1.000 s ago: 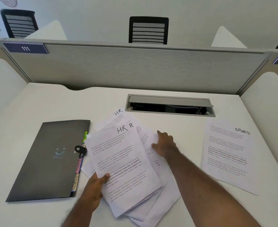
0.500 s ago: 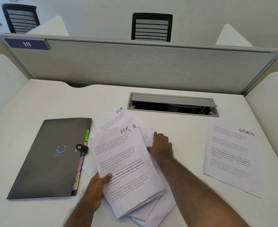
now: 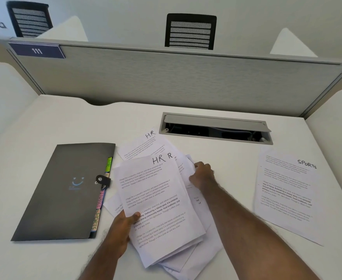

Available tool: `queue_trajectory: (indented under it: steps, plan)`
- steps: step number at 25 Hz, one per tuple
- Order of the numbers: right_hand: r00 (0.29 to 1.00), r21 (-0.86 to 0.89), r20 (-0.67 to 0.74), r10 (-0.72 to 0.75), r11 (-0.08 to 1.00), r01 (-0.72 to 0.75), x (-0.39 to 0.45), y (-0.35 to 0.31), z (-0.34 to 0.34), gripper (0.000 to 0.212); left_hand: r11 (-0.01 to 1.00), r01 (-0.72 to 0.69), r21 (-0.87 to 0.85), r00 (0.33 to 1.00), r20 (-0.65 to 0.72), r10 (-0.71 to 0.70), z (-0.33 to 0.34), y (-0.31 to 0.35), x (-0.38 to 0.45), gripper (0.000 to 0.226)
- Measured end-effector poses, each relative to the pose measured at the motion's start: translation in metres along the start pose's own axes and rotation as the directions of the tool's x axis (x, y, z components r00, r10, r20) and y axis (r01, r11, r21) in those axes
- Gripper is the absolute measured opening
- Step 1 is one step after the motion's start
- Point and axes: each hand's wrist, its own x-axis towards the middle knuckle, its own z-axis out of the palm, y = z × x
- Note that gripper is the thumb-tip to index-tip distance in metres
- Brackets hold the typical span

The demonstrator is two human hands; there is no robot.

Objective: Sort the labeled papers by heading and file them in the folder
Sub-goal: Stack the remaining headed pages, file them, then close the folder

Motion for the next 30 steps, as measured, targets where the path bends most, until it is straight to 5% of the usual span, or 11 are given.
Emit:
queue_trajectory:
  steps: [11, 17, 20, 24, 30]
  plan:
    - [0.973, 0.162, -0.224, 0.047, 0.987, -0.01, -0.002, 0.019, -0.025, 0.025, 0.998, 0.002, 0.065, 1.0, -0.002, -0.002, 0.002, -0.003, 0.008, 0.036]
    - [0.934, 0.416, -0.339, 0.109, 0.908, 0.045, 0.007, 0.085, -0.058, 0.022, 0.996, -0.001, 0.093, 0.999, 0.042, -0.002, 0.022, -0.001, 0.01, 0.036]
    - [0.912, 0.61, -0.361, 0.192, 0.789, 0.075, -0.002, 0.127, -0.076, 0.018, 0.997, 0.0, 0.075, 0.997, 0.071, -0.005, 0.035, 0.001, 0.009, 0.037]
    - [0.839, 0.86, -0.392, 0.377, 0.474, 0.189, -0.034, 0.176, -0.102, 0.026, 0.999, 0.021, 0.036, 0.995, 0.097, -0.025, 0.048, 0.004, 0.003, 0.03]
    - [0.85, 0.933, -0.348, 0.396, 0.236, 0.272, -0.093, 0.189, -0.1, 0.028, 0.999, 0.041, -0.002, 0.994, 0.106, -0.041, 0.068, 0.005, -0.007, 0.03]
